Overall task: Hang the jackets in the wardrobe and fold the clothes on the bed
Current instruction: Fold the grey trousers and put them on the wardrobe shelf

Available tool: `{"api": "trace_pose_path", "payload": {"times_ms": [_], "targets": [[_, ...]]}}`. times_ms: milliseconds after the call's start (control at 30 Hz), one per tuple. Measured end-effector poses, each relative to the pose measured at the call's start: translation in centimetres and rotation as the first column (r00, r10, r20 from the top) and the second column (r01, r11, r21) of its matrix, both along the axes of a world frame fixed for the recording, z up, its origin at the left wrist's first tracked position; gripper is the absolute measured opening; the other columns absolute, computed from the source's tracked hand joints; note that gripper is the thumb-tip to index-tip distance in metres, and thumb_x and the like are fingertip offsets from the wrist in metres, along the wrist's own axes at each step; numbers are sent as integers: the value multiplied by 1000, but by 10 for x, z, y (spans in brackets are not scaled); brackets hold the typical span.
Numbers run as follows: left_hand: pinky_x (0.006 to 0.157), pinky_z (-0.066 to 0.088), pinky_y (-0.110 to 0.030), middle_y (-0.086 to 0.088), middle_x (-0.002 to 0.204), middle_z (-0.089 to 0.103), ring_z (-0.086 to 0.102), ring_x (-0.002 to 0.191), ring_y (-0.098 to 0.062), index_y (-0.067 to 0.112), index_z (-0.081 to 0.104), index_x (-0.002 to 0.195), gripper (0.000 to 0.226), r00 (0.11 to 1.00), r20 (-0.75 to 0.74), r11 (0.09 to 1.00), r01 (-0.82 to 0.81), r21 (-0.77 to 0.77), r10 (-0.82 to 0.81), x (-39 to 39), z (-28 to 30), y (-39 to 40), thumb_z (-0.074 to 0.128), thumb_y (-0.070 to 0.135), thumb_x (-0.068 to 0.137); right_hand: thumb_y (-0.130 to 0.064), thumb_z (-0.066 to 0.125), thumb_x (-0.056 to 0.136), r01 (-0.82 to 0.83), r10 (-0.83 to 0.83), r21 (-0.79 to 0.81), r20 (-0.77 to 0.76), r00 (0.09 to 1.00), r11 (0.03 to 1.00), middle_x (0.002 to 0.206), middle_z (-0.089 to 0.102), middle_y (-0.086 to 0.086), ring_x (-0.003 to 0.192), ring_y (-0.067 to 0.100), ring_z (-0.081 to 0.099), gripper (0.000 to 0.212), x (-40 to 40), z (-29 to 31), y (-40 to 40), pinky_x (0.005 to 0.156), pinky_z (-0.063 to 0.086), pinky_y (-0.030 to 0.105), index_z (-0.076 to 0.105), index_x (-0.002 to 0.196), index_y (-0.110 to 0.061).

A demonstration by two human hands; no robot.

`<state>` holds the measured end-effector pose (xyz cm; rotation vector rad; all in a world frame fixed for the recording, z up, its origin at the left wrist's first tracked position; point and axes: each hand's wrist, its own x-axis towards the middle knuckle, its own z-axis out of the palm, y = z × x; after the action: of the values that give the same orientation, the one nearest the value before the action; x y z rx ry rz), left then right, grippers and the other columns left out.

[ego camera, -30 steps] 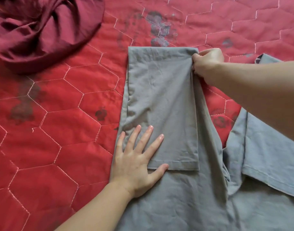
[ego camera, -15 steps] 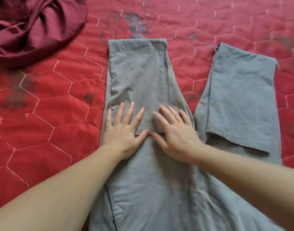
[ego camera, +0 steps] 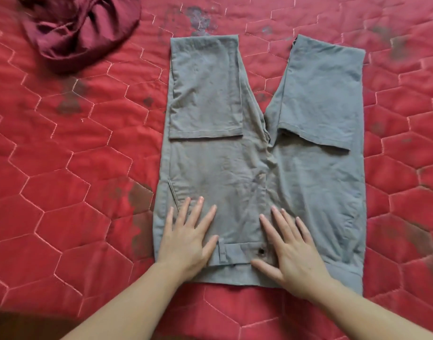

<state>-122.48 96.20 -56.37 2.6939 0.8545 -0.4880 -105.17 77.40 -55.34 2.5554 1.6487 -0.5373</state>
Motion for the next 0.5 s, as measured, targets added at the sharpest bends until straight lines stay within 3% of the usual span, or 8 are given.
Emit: {"api": "trace_pose_path", "payload": {"times_ms": [100, 200, 300, 367, 433, 500], "targets": [[115, -15, -49, 9, 160, -19, -27, 144, -19, 48, -3, 150, 85, 992, -25, 991, 121, -52, -122, -11, 5, -23, 15, 81, 74, -80, 48, 69, -70, 70, -75, 5, 998, 995, 154, 32, 12, 141, 30, 34, 100, 1, 8, -40, 110, 20, 48, 41, 147, -17], [117, -8, -50, 8, 162, -14, -21, 147, -19, 44, -3, 151, 96, 981, -78, 984, 173, -39, -176, -18, 10, -42, 38, 70, 69, -77, 49, 71, -111, 111, -76, -8, 994, 991, 154, 34, 11, 141, 29, 34, 97, 0, 11, -62, 110, 20, 47, 42, 146, -16], [116, 11, -46, 8, 163, 1, -1, 150, -19, 42, 7, 153, 91, 987, -76, 990, 144, 6, -143, -14, 19, -48, 49, 54, 74, -53, 53, 78, -69, 68, 36, 23, 997, 997, 144, 49, 11, 131, 30, 48, 70, 2, 11, -73, 107, 26, 41, 54, 136, -15], [111, 24, -40, 8, 161, 13, 12, 147, -18, 40, 13, 152, 87, 985, -77, 987, 156, 38, -153, -12, 23, -46, 55, 42, 76, -36, 60, 73, -47, 41, 117, 56, 998, 992, 130, 58, 12, 116, 32, 58, 56, 5, 10, -77, 99, 38, 41, 62, 126, -15], [103, 31, -38, 5, 156, 17, 16, 143, -18, 40, 9, 152, 91, 972, -131, 976, 204, 71, -193, -14, 26, -42, 58, 32, 76, -22, 65, 64, -49, 34, 140, 109, 993, 989, 118, 63, 11, 101, 34, 63, 53, 11, 9, -81, 83, 50, 43, 66, 117, -15], [96, 37, -36, 3, 151, 18, 20, 138, -19, 41, 3, 151, 93, 959, -183, 965, 239, 110, -216, -16, 27, -41, 58, 24, 79, -13, 73, 62, -34, 17, 141, 117, 993, 989, 111, 65, 9, 94, 34, 65, 53, 17, 8, -84, 73, 52, 42, 68, 114, -15]]}}
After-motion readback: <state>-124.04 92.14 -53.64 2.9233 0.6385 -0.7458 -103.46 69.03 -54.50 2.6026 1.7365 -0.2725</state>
